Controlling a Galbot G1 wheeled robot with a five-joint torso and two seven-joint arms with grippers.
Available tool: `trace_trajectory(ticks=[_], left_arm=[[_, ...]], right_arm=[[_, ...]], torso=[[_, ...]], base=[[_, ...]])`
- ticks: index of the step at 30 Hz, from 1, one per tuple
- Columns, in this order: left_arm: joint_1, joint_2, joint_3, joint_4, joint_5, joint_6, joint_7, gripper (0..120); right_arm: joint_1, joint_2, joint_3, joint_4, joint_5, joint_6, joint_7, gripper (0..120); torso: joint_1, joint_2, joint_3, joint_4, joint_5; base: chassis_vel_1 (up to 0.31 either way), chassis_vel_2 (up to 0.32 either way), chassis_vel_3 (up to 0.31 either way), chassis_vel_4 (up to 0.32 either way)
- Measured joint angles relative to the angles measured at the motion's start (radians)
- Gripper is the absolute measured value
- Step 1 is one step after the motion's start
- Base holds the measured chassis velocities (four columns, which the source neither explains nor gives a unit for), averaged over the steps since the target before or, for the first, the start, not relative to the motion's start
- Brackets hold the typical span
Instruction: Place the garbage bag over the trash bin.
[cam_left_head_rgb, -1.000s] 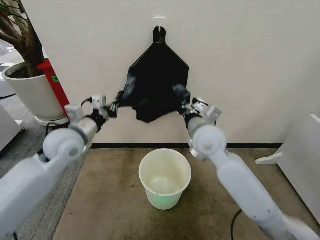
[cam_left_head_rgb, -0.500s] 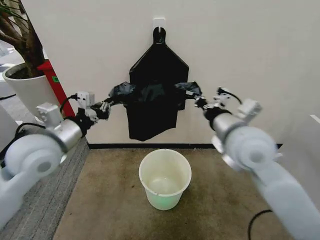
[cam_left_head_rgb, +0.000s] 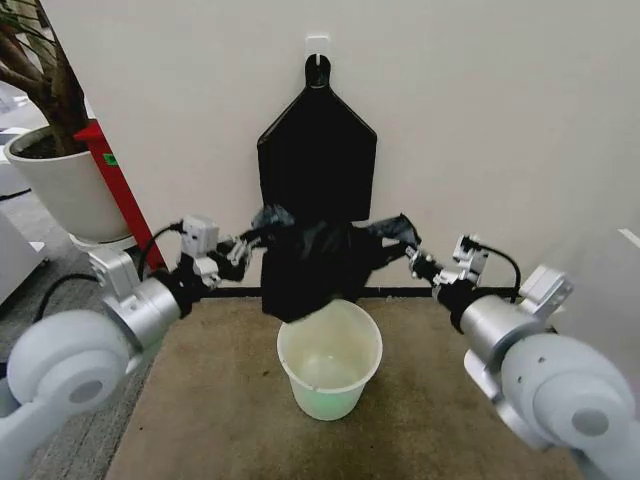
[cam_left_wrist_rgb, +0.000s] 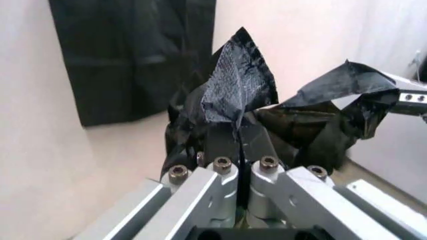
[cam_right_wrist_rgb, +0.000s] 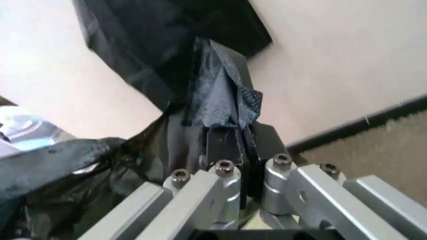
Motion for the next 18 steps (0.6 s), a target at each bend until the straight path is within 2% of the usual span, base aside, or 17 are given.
trace_trajectory(ticks=[5, 9, 13, 18], left_arm=[[0.007, -0.013, 0.039, 0.037, 0.019, -0.003, 0.017, 0], [-0.029, -0.02, 0.091, 0.107, 0.045, -0.03, 0.053, 0], [-0.094, -0.017, 0.136, 0.133, 0.038, -0.036, 0.069, 0], [-0.207, -0.019, 0.237, 0.17, 0.042, -0.037, 0.078, 0]], right_arm=[[-0.076, 0.04, -0.002, -0.003, -0.062, -0.004, -0.018, 0], [-0.113, 0.057, 0.003, -0.005, -0.122, -0.003, -0.032, 0], [-0.115, 0.052, 0.042, -0.006, -0.126, -0.002, -0.033, 0], [-0.142, 0.017, 0.128, -0.007, -0.078, -0.008, -0.032, 0]], torso=[[0.0, 0.0, 0.0, -0.0001, 0.0], [0.0, 0.0, 0.0, -0.0003, -0.0002], [0.0, 0.0, 0.0, 0.0, -0.0001], [0.0, 0.0, 0.0, -0.0003, 0.0001]], base=[[0.0, 0.0, 0.0, 0.0], [0.0, 0.0, 0.0, 0.0], [0.0, 0.0, 0.0, 0.0], [0.0, 0.0, 0.0, 0.0]])
